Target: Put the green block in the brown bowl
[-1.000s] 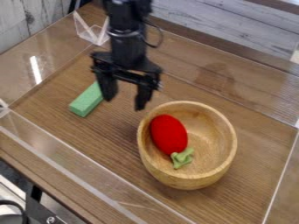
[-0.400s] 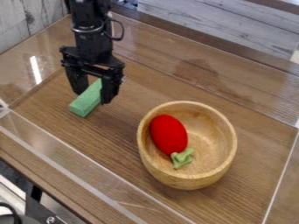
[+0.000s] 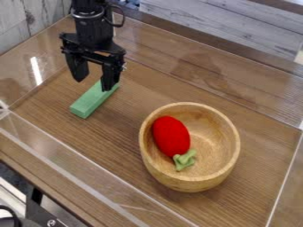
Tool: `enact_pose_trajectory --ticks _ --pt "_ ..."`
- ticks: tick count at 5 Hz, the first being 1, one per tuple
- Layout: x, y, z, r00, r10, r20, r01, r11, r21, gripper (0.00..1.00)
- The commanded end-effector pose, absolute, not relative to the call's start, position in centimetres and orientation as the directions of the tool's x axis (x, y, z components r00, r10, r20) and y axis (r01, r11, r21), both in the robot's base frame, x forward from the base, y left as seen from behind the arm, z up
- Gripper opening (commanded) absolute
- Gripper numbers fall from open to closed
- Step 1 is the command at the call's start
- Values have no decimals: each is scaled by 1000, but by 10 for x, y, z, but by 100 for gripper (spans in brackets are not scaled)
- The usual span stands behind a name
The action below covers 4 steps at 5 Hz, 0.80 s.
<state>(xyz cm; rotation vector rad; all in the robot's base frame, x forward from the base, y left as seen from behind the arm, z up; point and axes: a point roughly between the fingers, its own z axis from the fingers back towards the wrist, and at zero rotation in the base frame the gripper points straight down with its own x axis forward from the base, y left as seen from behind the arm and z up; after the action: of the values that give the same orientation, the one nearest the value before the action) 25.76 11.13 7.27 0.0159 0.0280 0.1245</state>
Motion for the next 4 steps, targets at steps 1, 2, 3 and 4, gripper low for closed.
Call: enact_pose_trajectory --ticks 1,2,3,4 --pt "272 115 70 995 104 -1 -103 994 30 100" --pt "282 118 57 995 97 -8 -96 995 34 100" --pt "283 133 46 995 95 -17 -94 995 36 100" --pt "283 147 39 996 91 -21 -91 995 31 100"
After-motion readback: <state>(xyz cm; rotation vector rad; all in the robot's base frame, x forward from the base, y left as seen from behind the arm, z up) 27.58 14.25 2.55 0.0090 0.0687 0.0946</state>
